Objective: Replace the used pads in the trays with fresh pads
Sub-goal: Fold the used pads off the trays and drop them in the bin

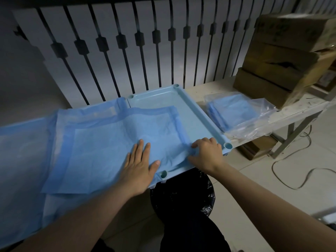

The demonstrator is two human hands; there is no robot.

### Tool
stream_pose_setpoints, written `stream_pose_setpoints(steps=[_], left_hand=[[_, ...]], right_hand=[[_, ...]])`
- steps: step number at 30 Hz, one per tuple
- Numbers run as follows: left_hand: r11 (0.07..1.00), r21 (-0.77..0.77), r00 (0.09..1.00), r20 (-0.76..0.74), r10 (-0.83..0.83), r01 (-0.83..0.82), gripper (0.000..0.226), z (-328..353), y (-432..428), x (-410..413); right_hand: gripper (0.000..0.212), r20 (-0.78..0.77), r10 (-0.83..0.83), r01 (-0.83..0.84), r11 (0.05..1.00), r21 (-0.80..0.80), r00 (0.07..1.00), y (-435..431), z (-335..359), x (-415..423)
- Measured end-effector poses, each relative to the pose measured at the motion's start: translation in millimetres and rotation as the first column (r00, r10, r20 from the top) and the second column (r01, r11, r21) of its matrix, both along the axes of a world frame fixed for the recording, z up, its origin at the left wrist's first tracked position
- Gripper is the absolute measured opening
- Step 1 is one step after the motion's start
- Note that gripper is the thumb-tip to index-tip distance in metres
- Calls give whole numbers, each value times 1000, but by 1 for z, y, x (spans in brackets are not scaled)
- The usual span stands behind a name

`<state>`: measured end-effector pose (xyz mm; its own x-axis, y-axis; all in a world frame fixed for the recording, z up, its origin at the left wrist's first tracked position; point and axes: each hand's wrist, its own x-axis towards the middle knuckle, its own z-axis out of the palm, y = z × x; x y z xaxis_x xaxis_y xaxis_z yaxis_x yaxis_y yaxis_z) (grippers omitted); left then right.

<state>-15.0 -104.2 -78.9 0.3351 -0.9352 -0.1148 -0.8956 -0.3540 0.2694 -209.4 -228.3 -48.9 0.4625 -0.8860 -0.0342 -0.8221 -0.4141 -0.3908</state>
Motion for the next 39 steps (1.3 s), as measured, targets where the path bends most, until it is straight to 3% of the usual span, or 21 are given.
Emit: stream_pose_setpoints(steps=[2,5,7,12,17,21,23,25,30,34,39], left_hand=[[1000,-3,1000,5,5,-5,70,0,-1,-1],[1000,5,1000,7,-4,4,70,1,-1,0],[1000,10,1000,3,-6,6,70,1,0,1],[1000,18,1000,10,-9,9,71,0,-1,1],[1000,22,1000,12,-14,14,72,0,-1,2],[1000,9,1000,20,-17,17,72,-1,-1,2],[1000,5,1000,23,-17,17,72,-1,-1,2],[1000,3,999,32,-17,17,72,-2,-1,2],[1000,5,999,34,-21,21,72,-1,-1,1],[1000,8,999,36,-24,24,73,-2,0,3],[1000,13,999,25,-25,25,73,-2,0,3]], right_hand=[[31,11,42,-42,999,10,999,2,-3,4],[9,233,72,-78,997,15,970,2,-4,8],[8,331,110,-119,993,9,937,1,-3,7],[13,411,162,-210,975,72,897,-2,7,-1],[19,520,91,-236,946,221,849,-2,17,0],[15,637,-119,-237,864,444,761,4,26,1],[20,640,-207,-251,797,549,740,8,28,1],[42,610,-227,-260,752,605,759,10,27,2],[70,551,-105,-309,735,604,828,12,31,8],[63,476,-11,-269,812,517,880,7,34,10],[45,457,-91,-123,899,419,885,-12,43,-20]])
